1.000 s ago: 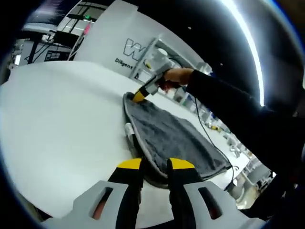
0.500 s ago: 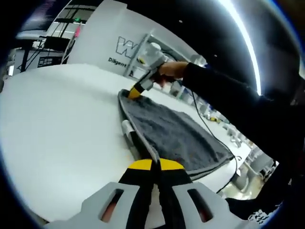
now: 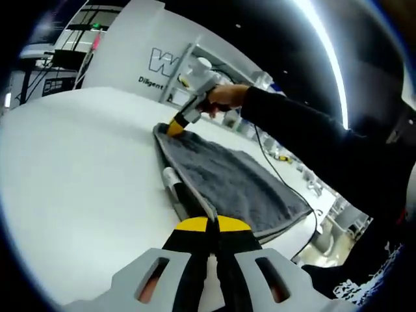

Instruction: Open the folded towel by lifting each exposed corner and separating the folded layers until the towel lies flat within the target outline without major curled edges

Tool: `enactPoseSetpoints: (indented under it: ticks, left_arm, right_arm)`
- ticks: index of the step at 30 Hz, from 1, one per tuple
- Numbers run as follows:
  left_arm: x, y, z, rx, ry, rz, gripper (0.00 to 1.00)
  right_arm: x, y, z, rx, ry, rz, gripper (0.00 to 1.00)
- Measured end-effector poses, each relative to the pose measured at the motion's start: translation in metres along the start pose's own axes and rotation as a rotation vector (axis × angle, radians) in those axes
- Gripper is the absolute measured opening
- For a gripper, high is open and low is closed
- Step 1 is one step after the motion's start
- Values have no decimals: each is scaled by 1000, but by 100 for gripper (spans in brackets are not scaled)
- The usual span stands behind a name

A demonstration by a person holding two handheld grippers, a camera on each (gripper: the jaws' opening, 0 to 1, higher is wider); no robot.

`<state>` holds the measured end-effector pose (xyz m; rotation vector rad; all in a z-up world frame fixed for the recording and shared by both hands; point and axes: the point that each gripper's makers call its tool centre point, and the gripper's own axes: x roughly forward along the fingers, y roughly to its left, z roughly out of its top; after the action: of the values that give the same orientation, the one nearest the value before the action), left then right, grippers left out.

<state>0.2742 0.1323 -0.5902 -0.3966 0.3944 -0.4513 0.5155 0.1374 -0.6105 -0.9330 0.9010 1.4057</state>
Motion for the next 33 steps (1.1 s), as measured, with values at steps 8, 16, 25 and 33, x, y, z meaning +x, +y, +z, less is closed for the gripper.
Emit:
enactPoseSetpoints:
  ticks: [8, 16, 25, 33]
  left_arm:
    - [-5, 10, 3, -1, 19, 3, 0]
    - [-10, 31, 10, 56, 39, 35, 0]
    - [-14, 53, 19, 112, 60, 65, 0]
    - [-25, 73, 32, 119, 58, 85, 0]
  right_arm:
    - [2, -7, 8, -3, -36, -28, 1]
    - [9, -17, 26, -6, -64, -67, 1]
    - [16, -25, 44, 7, -67, -100, 1]
    - [25, -33, 72, 9, -78, -102, 1]
